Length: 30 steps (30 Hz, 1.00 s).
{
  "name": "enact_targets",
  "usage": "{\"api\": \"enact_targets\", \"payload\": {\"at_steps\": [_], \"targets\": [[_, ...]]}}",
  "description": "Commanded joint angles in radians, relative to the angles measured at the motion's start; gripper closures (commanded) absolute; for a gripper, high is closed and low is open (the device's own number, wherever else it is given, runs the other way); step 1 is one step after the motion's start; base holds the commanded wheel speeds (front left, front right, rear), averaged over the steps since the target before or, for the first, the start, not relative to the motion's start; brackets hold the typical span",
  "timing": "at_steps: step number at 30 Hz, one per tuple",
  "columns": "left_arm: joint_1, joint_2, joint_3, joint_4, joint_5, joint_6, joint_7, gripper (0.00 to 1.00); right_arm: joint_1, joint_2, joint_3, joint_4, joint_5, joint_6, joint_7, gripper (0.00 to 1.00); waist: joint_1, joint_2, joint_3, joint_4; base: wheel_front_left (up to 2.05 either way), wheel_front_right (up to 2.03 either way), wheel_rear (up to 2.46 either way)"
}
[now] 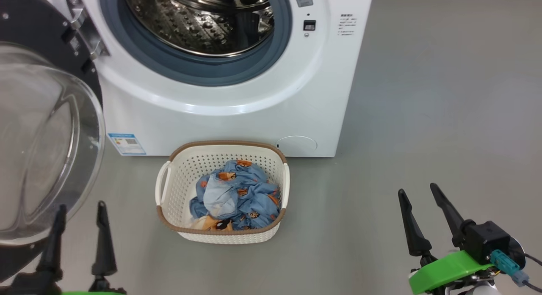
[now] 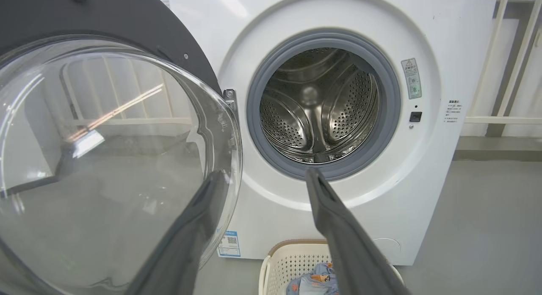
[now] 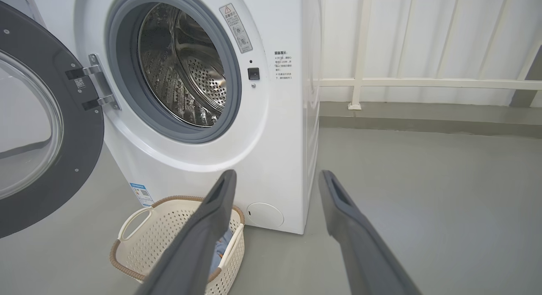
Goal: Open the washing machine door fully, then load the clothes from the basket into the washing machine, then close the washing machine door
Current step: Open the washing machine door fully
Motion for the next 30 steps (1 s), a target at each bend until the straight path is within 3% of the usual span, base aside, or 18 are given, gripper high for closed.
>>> {"api": "enact_targets", "payload": {"at_steps": [1,10,16,30], "targets": [[-0.003,0.017,0.008,-0.035,-0.019,-0.005,-0.004,0.0,0.009,0.001,0.028,-0.025,0.005,0.006,-0.01,0.0,0.0,0.0,-0.011,-0.02,0.0,0.0,0.0],[0.05,0.017,-0.049,-0.025,-0.015,-0.004,-0.004,0.0,0.03,0.001,0.036,-0.039,-0.002,0.006,-0.014,0.0,0.0,0.0,-0.029,-0.064,0.0,0.0,0.0],[0.096,0.016,-0.082,-0.024,-0.034,0.022,-0.004,0.0,0.056,0.001,0.046,-0.048,0.002,0.006,-0.016,0.0,0.0,0.0,-0.048,-0.084,0.0,0.0,0.0],[0.151,0.016,-0.123,-0.021,-0.057,0.053,-0.004,0.0,0.101,0.001,0.042,-0.068,0.003,0.006,-0.018,0.0,0.0,0.0,-0.077,-0.083,0.0,0.0,0.0]]}}
